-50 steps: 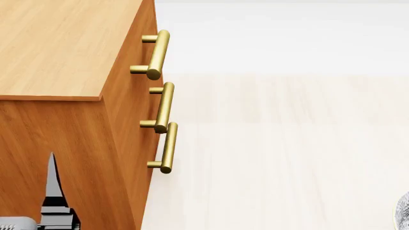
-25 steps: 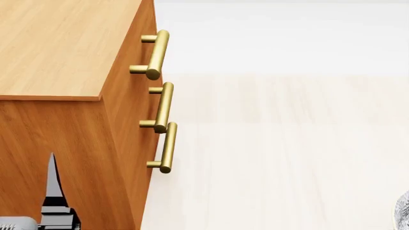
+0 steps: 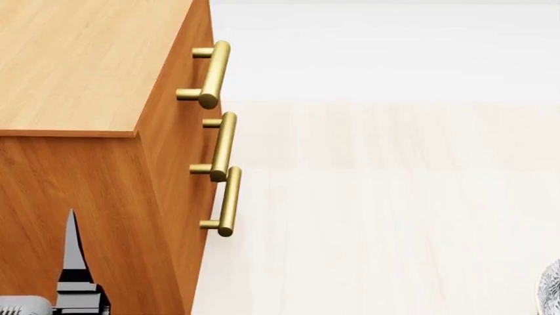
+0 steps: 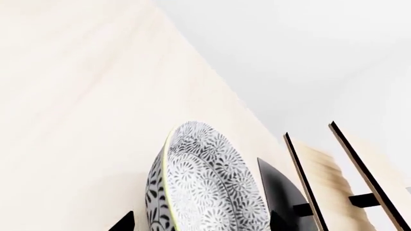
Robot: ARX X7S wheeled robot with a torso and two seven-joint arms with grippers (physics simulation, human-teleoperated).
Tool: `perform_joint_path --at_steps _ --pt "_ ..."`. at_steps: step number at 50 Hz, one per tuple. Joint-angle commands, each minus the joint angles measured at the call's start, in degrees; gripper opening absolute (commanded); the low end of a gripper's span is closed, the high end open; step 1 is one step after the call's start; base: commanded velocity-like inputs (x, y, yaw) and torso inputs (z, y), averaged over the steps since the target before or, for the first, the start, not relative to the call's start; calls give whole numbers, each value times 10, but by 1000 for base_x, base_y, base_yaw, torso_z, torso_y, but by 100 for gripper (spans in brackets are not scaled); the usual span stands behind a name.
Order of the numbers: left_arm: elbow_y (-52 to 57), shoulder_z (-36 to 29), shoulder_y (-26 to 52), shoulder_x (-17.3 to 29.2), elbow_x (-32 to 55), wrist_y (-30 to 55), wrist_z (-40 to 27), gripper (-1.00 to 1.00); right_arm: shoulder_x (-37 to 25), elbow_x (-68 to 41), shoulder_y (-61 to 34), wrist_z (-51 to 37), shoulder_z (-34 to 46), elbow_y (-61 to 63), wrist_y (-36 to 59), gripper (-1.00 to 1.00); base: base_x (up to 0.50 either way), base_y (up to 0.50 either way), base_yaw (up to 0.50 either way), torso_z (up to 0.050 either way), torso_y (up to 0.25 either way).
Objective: Close the top drawer of the cabinet and put the bowl on top of it.
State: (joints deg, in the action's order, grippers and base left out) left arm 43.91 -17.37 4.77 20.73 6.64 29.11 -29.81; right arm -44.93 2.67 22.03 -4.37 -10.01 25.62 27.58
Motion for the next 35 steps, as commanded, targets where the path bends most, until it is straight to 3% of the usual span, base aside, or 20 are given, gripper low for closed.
perform_joint_path --at_steps 1,35 --pt "0 1 0 1 2 0 -2 100 17 -24 1 3 35 -27 -3 100 0 0 0 0 0" --pt "-8 -6 3 3 3 -4 -7 100 29 -20 -29 6 68 -70 -24 100 0 0 0 -1 0"
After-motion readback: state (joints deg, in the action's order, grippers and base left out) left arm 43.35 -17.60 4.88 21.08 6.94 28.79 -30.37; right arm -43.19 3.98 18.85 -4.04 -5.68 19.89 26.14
